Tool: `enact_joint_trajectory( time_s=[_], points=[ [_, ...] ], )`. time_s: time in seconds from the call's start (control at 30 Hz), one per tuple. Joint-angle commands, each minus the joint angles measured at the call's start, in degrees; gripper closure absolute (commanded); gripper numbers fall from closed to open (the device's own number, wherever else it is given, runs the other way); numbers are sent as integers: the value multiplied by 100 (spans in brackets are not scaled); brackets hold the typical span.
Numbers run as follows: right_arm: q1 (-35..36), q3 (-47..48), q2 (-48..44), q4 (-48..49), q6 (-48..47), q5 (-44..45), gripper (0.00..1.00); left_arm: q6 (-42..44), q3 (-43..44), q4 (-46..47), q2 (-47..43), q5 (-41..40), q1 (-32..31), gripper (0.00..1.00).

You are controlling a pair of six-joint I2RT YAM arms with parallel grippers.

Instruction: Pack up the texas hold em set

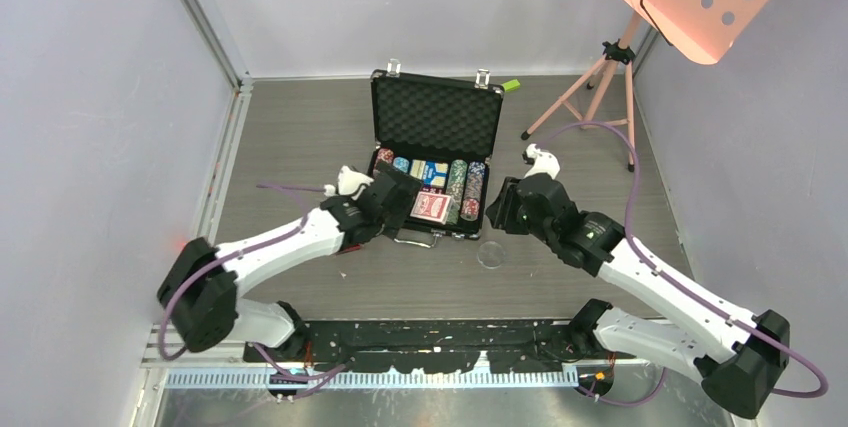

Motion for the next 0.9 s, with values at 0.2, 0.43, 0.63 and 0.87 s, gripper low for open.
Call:
enact_joint_trajectory(
  time_s=[0.2, 0.43, 0.63, 0.87],
  points=[
    [-18, 774, 1413, 318, -138, -476, 60, 5090, -75, 45, -2343, -111, 906, 0],
    [-13, 1155, 2502, 904, 471, -547, 57, 6525, 160, -666, -2657, 1586, 2082, 0],
    [-10, 1630, 3573, 1004, 857, -394, 55, 6903, 287, -1000, -2418, 2143, 2284, 0],
    [-14, 1938, 4202, 1006, 1201, -485, 52, 7167, 250, -1047, -2603, 2085, 2309, 0]
  ],
)
